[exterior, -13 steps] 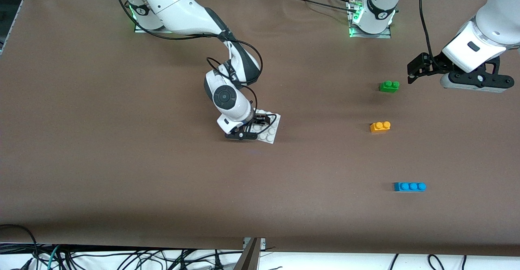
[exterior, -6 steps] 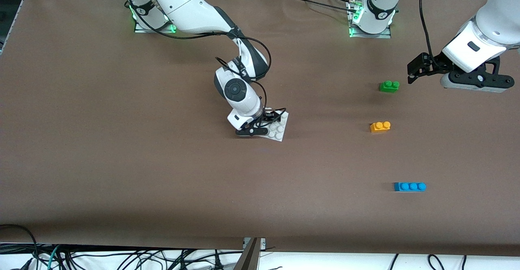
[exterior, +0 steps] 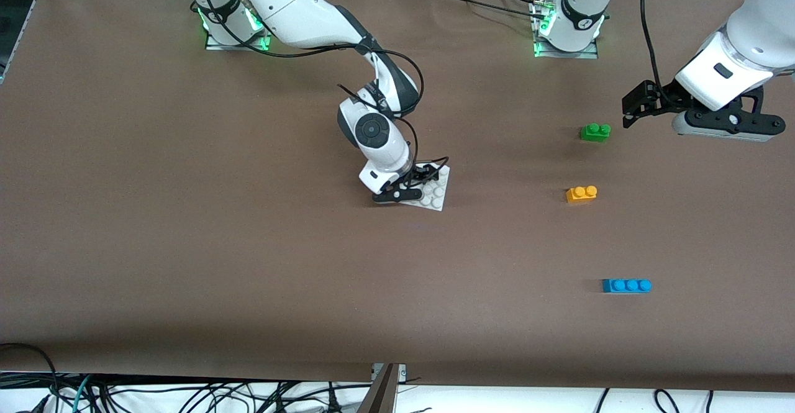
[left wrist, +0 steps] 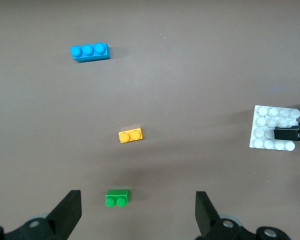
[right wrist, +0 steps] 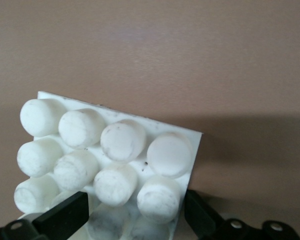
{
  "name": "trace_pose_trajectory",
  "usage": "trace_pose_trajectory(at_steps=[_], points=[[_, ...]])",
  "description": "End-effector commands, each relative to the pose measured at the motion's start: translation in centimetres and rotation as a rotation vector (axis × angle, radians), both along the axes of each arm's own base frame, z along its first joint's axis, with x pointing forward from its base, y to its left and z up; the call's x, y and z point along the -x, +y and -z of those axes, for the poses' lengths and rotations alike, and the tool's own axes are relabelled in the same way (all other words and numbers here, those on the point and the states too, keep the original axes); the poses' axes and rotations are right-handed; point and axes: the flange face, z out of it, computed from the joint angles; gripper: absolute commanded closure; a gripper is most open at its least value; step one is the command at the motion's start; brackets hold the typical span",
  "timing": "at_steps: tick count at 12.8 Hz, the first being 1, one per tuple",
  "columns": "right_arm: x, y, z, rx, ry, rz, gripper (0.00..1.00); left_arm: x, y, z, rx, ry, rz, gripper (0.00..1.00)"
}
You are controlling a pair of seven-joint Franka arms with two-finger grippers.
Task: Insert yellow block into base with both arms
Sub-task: 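Push the white base plate further toward the yellow brick with the right gripper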
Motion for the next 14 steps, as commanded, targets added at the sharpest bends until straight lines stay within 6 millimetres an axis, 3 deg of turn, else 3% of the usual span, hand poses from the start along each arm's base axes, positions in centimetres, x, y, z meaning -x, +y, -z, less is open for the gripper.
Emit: trace_pose_trajectory(at_steps=[1, 4, 8, 11, 14], points=[[0.2, 1.4, 0.3, -0.005, -0.042, -0.039, 0.1, 0.1, 0.0, -0.8, -0.024, -0.001, 0.016, 0.0], [1.8, 2.9, 0.7, 0.001, -0.05, -0.076, 0.1, 0.1, -0.1, -0.8, -0.024, -0.001, 0.018, 0.0], [2.3, 4.0, 1.3, -0.027, -0.112, -0.102, 0.1, 0.1, 0.0, -0.8, -0.024, -0.001, 0.016, 0.0], [2.0, 3.9, 1.2, -0.03, -0.134, -0.127, 0.1, 0.1, 0.0, -0.8, -0.024, -0.001, 0.016, 0.0], [0.3, 3.8, -0.6, -0.045, -0.159, -0.143, 0.08, 0.1, 0.0, -0.8, -0.024, -0.001, 0.016, 0.0]])
